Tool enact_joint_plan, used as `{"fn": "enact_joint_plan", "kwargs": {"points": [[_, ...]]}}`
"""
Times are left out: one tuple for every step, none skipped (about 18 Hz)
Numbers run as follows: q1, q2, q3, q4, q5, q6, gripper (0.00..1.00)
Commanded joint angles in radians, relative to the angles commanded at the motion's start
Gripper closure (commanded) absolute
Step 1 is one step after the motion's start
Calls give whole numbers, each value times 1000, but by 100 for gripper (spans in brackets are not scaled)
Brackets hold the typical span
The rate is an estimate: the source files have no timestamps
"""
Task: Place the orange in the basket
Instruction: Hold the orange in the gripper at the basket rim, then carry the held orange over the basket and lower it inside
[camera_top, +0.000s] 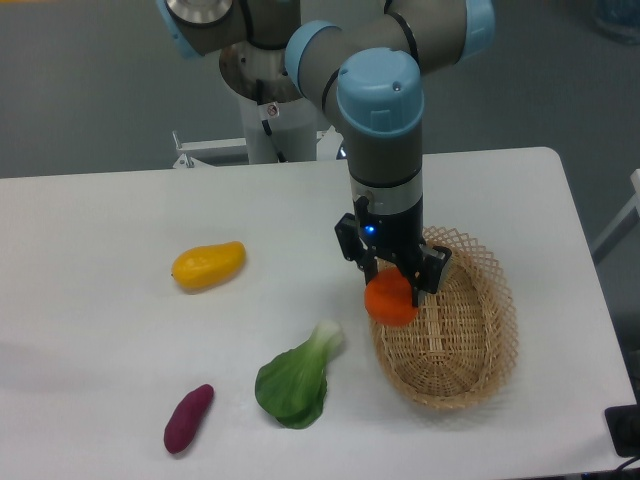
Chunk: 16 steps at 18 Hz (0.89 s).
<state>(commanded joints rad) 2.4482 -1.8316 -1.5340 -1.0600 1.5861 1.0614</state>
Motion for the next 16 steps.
{"fn": "enact_joint_plan", "kwargs": {"points": [[2, 0, -3, 0, 0, 21, 35], [5, -2, -20, 8, 2, 57, 35], [15, 0, -31, 15, 2, 96, 35], [27, -2, -29, 15, -2, 129, 35], [38, -6, -26, 15, -2, 147, 35], [46, -12, -26, 21, -2, 163, 35], [58, -21, -29, 35, -2, 176, 35], [73, -40, -34, 55, -2, 201, 35], [83, -58, -46, 76, 2, 222, 35], [87, -73, -60, 106, 2, 241, 35], [103, -92, -92, 150, 3, 253, 36], [110, -103, -118, 187, 2, 255, 36], [115, -112, -138, 213, -6, 241, 36], [115, -124, -143, 215, -9, 232, 36], [115, -138, -144, 215, -11, 198, 36], [117, -143, -150, 213, -9, 154, 36]]}}
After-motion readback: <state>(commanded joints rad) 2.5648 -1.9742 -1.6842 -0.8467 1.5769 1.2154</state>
